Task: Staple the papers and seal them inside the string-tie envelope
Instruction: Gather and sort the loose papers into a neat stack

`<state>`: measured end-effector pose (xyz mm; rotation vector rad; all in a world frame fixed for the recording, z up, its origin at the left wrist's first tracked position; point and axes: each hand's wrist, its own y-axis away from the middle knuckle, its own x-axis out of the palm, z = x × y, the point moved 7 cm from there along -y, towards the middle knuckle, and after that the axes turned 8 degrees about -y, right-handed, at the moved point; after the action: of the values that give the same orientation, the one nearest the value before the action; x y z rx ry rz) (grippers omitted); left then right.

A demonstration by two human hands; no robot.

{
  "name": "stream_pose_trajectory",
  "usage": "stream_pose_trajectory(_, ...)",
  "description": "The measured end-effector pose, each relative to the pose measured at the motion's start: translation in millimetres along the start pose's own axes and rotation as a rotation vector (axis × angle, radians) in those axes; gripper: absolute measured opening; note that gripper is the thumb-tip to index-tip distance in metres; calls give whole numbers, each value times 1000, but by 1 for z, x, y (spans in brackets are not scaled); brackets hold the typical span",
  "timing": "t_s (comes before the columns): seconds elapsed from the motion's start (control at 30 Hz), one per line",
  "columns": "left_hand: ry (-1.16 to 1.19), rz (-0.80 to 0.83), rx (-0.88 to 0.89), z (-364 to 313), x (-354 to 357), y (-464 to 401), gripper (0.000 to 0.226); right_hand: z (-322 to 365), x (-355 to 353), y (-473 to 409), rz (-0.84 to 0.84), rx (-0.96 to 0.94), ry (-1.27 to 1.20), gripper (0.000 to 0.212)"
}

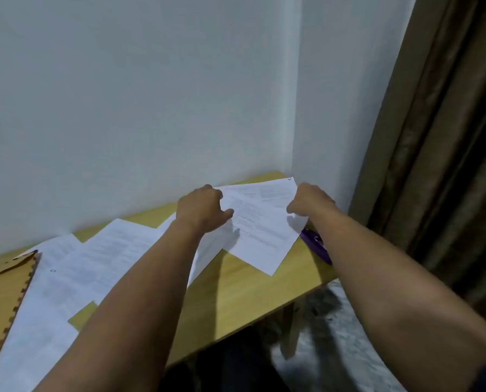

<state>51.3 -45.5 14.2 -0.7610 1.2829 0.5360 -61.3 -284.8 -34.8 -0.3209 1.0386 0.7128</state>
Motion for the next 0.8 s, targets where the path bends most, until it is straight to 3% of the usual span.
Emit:
stream_pose_trajectory(0.2, 23, 91, 21, -21, 36, -19, 57, -23, 25, -25, 205, 246, 6, 51)
stream_pose_trajectory(0.33, 34, 96, 45, -33, 44, -24, 55, -30, 30, -31, 228, 286, 2, 43)
stream_pose_trajectory(0.53, 75, 82, 34, -31, 35, -29, 55, -13, 5, -23, 52, 191, -231, 16)
stream_pose_trajectory(0.7, 89, 32, 43, -31, 12, -29, 54, 15, -31, -11, -108, 77, -404, 17)
stream_pose_trajectory(0.8, 93, -4, 36, -27, -6, -25, 53, 35, -51, -3, -195, -17, -518, 36)
